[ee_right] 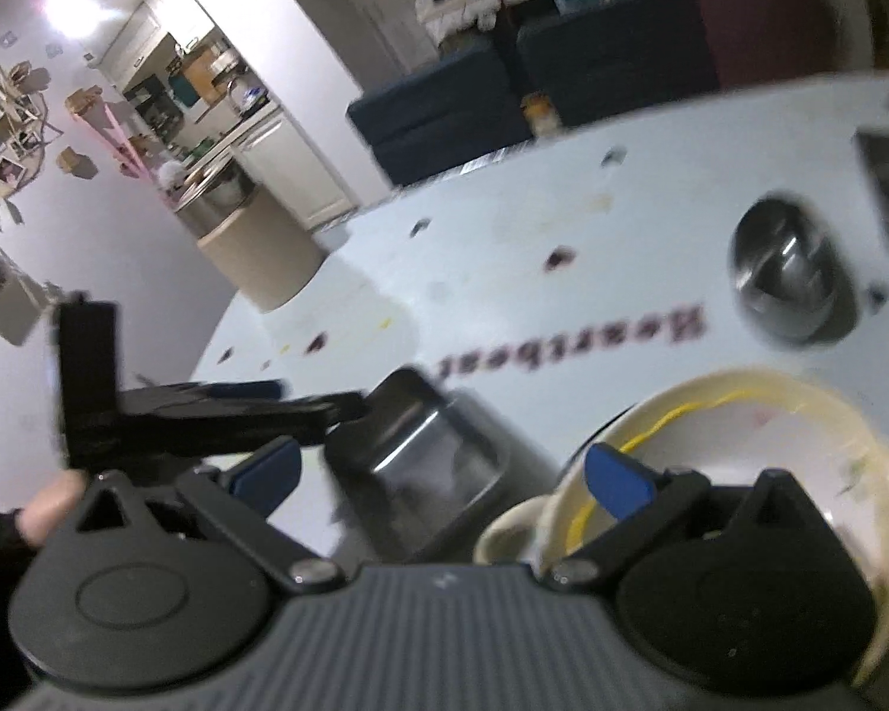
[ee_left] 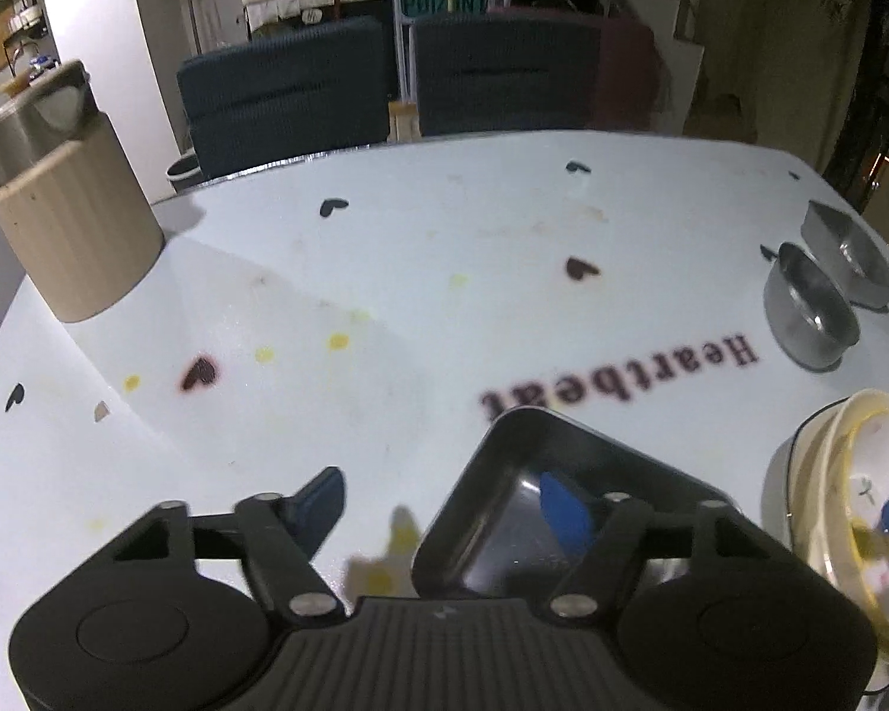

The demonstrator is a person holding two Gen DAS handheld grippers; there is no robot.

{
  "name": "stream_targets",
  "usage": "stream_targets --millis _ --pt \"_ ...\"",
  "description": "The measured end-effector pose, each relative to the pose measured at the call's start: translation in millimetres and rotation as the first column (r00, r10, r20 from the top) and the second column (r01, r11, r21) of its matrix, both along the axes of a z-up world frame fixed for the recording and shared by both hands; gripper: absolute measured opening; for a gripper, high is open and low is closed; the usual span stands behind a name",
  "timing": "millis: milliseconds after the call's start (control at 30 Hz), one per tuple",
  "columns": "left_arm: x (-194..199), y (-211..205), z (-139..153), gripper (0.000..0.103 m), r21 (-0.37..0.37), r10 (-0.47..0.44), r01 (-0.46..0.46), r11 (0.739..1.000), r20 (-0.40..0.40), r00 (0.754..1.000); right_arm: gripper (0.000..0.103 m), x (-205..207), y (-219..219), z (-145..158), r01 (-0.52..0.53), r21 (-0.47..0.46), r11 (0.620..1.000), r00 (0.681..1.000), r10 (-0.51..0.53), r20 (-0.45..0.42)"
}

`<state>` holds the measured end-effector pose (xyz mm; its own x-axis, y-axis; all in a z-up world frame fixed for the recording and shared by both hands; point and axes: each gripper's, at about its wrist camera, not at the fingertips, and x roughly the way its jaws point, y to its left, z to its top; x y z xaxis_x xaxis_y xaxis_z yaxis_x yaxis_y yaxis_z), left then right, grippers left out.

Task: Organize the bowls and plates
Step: 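Move both grippers to the rim of the rectangular steel tray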

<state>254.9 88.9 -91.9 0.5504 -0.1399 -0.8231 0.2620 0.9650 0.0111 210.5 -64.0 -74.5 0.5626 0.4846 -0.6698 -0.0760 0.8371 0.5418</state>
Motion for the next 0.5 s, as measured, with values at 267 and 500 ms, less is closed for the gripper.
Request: stream_targets --millis 267,500 --pt "13 6 -9 0.052 -0.059 -0.003 0.001 0.998 -0.045 0.999 0.064 21 26 -24 -0.027 0.088 0.996 0.977 0.045 -0.209" --pt "18 8 -21 0.042 -0.100 -0.013 0.003 0.995 -0.094 0.996 0.057 28 56 -37 -0.079 -0.007 0.997 0.955 0.074 -0.289"
